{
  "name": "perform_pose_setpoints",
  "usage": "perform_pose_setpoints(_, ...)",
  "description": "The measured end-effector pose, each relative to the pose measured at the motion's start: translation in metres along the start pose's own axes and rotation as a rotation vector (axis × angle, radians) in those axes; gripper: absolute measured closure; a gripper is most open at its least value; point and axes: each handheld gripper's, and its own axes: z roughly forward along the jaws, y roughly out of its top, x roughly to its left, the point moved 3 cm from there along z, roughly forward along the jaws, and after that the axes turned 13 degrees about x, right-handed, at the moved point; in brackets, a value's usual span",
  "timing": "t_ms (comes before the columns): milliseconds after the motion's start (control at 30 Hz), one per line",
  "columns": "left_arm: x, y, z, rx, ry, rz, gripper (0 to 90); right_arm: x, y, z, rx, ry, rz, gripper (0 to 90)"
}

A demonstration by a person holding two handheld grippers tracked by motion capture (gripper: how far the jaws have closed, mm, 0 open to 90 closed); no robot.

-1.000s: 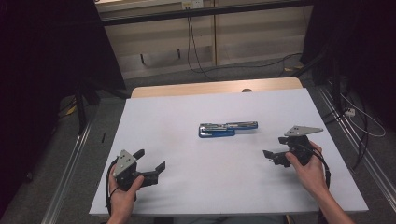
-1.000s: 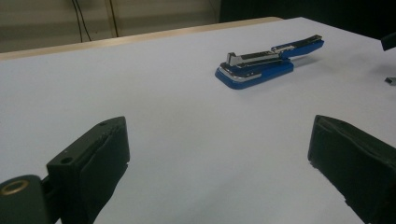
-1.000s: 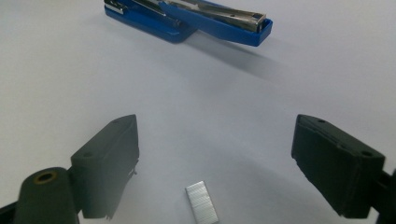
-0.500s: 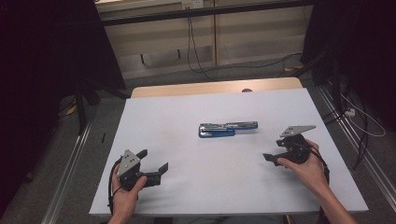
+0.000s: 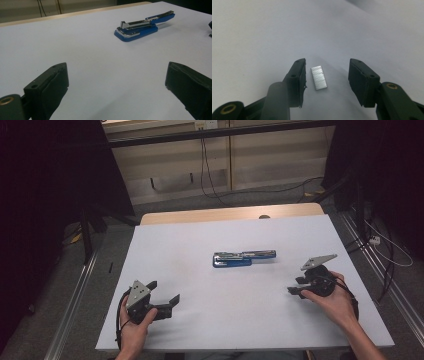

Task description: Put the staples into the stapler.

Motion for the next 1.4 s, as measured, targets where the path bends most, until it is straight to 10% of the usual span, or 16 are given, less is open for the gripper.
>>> perform_pose_setpoints(900,-0.0023,-0.0002,0.003,0.022,-0.025,0.01,5.0,0.0075,0.0027,0.0067,0.117,0.014,-0.077,78.4)
perform_pose_setpoints(1400,-0.0013,-0.0002,0.0027,0.02,-0.014,0.015,5.0,0.0044,0.0005,0.0065,0.09,0.045,-0.056,79.1)
